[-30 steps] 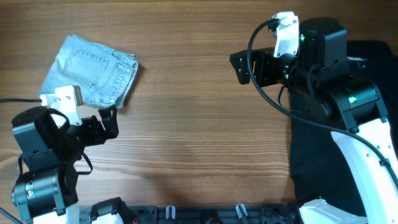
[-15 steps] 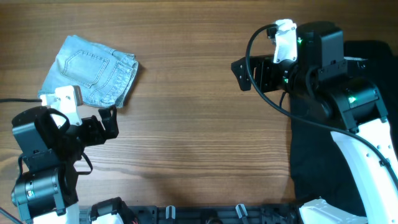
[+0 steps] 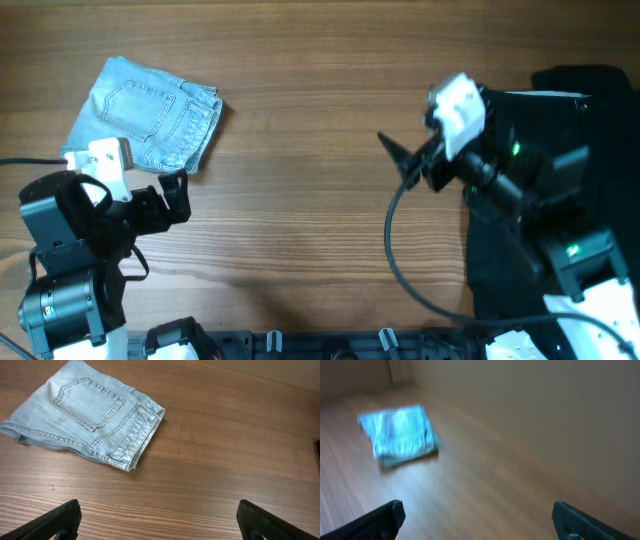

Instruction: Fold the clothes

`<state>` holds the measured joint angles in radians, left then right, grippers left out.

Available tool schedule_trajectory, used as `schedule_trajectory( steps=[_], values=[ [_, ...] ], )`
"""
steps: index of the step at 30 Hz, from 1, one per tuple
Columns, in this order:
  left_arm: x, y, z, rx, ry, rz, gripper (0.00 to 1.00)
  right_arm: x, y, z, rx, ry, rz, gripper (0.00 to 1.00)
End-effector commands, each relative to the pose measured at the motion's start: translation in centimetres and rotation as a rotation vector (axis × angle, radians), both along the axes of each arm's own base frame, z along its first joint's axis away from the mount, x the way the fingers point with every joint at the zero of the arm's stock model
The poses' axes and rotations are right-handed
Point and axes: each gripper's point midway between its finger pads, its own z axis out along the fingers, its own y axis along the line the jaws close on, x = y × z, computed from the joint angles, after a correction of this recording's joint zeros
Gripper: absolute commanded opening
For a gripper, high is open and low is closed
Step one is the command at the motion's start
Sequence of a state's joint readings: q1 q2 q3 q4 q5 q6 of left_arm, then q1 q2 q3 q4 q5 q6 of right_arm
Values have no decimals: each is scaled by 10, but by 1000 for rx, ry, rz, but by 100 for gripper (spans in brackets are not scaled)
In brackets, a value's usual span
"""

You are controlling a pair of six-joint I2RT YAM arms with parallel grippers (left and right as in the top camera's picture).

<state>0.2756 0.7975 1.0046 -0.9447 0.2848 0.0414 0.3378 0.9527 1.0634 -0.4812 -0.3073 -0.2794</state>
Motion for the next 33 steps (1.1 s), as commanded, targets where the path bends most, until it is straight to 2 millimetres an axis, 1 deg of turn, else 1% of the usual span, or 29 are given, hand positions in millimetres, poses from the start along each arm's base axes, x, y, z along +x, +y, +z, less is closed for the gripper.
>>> schedule_trajectory(
  steps=[1, 2, 3, 4, 5, 7, 10, 11, 13, 15, 17, 20, 21, 24, 33],
  values=[
    [0, 0, 6, 22, -16, -12, 100, -18, -9, -20, 71, -109, -31, 100],
    [0, 0, 6, 22, -15, -12, 100, -21, -20, -24, 144, -132, -105, 100],
    [0, 0, 6, 22, -16, -12, 100, -26, -27, -27, 185, -163, -135, 100],
    [0, 0, 6, 22, -16, -12, 100, -35, -30, -32, 198, -201, -132, 100],
    [0, 0, 6, 22, -16, -11, 100, -46, -34, -42, 210, -234, -130, 100],
    [0, 0, 6, 22, -16, -12, 100, -58, -40, -53, 222, -265, -136, 100],
    [0, 0, 6, 22, -16, -12, 100, -74, -51, -57, 249, -340, -151, 100],
    [0, 0, 6, 23, -16, -12, 100, -76, -53, -59, 253, -352, -154, 100],
    [0, 0, 6, 23, -16, -12, 100, -76, -55, -70, 248, -351, -166, 100],
    [0, 0, 6, 22, -16, -12, 100, -74, -57, -85, 246, -350, -175, 100],
    [0, 0, 6, 22, -16, -12, 100, -76, -55, -95, 264, -389, -157, 100],
    [0, 0, 6, 22, -16, -11, 100, -75, -53, -111, 261, -375, -148, 100],
    [0, 0, 6, 22, -16, -12, 100, -73, -53, -118, 254, -361, -150, 100],
    [0, 0, 6, 22, -16, -12, 100, -69, -51, -149, 234, -292, -154, 100],
    [0, 0, 6, 22, -16, -12, 100, -69, -51, -149, 230, -297, -153, 100]
  ],
)
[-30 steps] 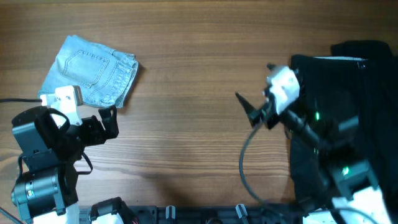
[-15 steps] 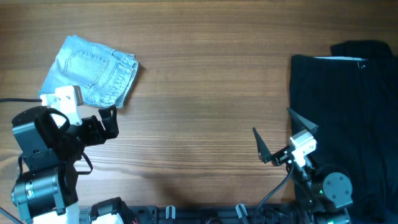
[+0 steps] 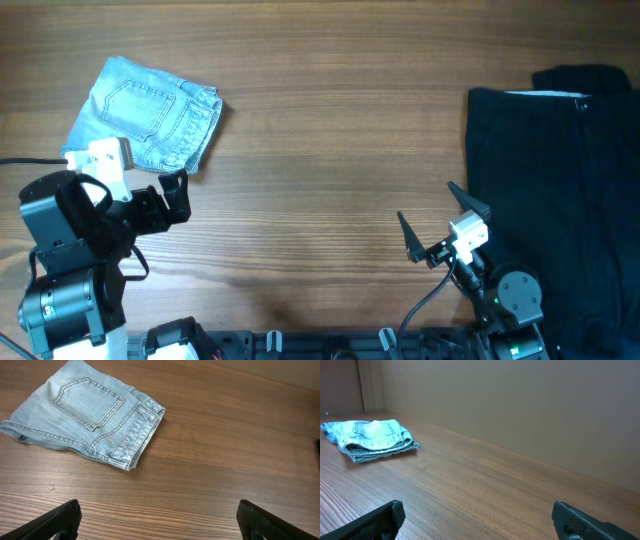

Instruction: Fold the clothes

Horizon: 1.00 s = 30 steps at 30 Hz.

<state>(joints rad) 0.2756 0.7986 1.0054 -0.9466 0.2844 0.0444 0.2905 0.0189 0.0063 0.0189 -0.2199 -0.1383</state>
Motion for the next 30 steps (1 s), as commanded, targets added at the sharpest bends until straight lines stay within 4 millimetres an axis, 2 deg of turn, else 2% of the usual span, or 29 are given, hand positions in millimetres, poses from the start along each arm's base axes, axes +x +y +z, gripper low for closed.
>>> schedule_trajectory(
  steps=[1, 11, 13, 18, 21, 23, 30],
  values=[
    [0, 0, 6, 20, -18, -10, 100, -1, 0, 3, 11, -13, 5, 100],
    [0, 0, 6, 21, -18, -12, 100, -1, 0, 3, 11, -11, 5, 100],
    [-5, -6, 10, 25, -34, -29, 100, -1, 0, 3, 10, -11, 5, 100],
    [-22, -31, 27, 72, -139, -126, 100, -1, 0, 3, 11, -11, 5, 100],
    [-22, -34, 34, 100, -284, -132, 100, -1, 0, 3, 11, -11, 5, 100],
    [-21, -31, 27, 119, -351, -119, 100, -1, 0, 3, 11, -11, 5, 100],
    [-15, -30, -16, 110, -542, -89, 100, 0, 0, 0, 8, 0, 5, 100]
  ],
)
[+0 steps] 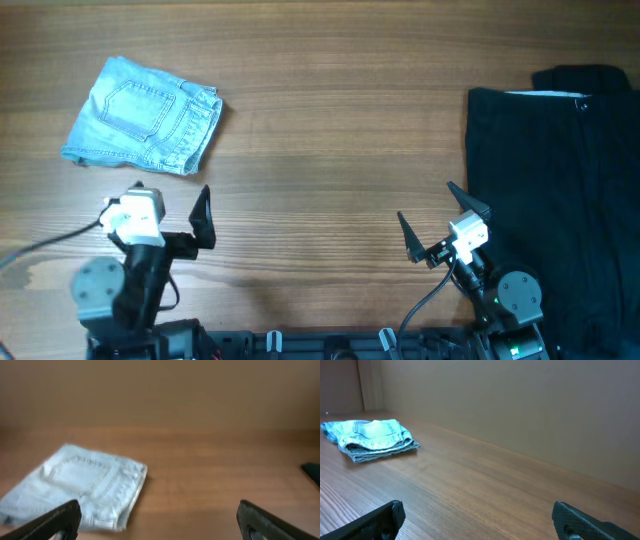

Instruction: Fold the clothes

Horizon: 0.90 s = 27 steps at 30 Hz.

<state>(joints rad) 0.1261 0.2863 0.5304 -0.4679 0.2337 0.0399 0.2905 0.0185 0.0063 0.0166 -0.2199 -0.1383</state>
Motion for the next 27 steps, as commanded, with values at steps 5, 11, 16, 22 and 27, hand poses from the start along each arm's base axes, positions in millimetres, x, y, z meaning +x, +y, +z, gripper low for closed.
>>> schedule_trajectory(
  steps=[5, 11, 16, 22, 27],
  values=[
    [4, 2, -48, -7, -127, 13, 100, 0, 0, 1, 8, -2, 5, 100],
    [9, 6, -66, -2, -164, 26, 100, 0, 0, 1, 8, -2, 5, 100],
    [16, 7, -83, 0, -177, 26, 100, 0, 0, 1, 8, -1, 5, 100],
    [17, 7, -89, -1, -170, 22, 100, 0, 0, 1, 8, -2, 5, 100],
    [17, 6, -89, -1, -170, 22, 100, 0, 0, 1, 8, -1, 5, 100]
  ],
)
